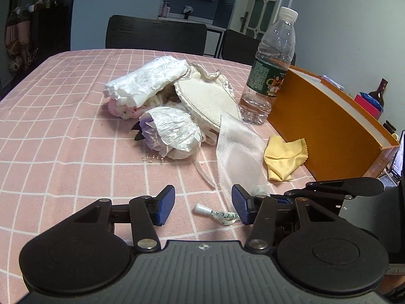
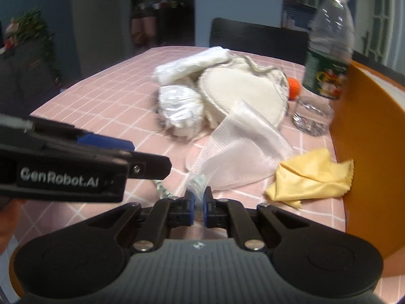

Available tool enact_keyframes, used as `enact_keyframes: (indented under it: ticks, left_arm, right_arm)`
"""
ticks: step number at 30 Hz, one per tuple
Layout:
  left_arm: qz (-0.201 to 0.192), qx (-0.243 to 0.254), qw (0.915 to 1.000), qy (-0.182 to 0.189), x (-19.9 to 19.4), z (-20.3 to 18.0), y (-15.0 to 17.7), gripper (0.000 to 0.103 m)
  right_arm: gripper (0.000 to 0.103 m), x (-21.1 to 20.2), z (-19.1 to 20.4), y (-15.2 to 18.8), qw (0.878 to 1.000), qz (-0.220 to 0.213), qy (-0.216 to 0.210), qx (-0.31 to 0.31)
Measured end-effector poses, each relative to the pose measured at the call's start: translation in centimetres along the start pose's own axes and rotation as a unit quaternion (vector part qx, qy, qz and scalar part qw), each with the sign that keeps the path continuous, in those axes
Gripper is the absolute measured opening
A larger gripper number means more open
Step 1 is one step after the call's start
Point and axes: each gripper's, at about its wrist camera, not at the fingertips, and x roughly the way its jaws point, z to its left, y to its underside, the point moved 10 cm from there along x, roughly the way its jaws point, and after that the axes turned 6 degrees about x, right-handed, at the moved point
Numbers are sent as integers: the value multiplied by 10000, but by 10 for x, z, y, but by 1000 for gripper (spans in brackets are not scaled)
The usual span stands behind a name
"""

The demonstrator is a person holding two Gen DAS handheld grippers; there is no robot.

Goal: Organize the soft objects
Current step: 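Grasp the white mesh bag with the left tool while the right tool grasps the yellow cloth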

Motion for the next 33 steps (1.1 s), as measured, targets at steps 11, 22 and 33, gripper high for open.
enact_keyframes:
  ticks: [11, 22, 33]
  left_arm:
    - [20, 67, 9981, 607, 16, -40, -15, 84]
    - [554, 429, 9971, 282, 67, -65, -10, 87]
    - [433, 649, 9969, -129, 67, -48, -12, 4]
  right_arm:
    - [43, -38, -34, -5, 9925, -350, 1097, -419]
    - [42, -38, -63, 6, 9885, -340, 1454, -241]
    - [43, -28, -67, 4, 9859, -486, 1580, -247]
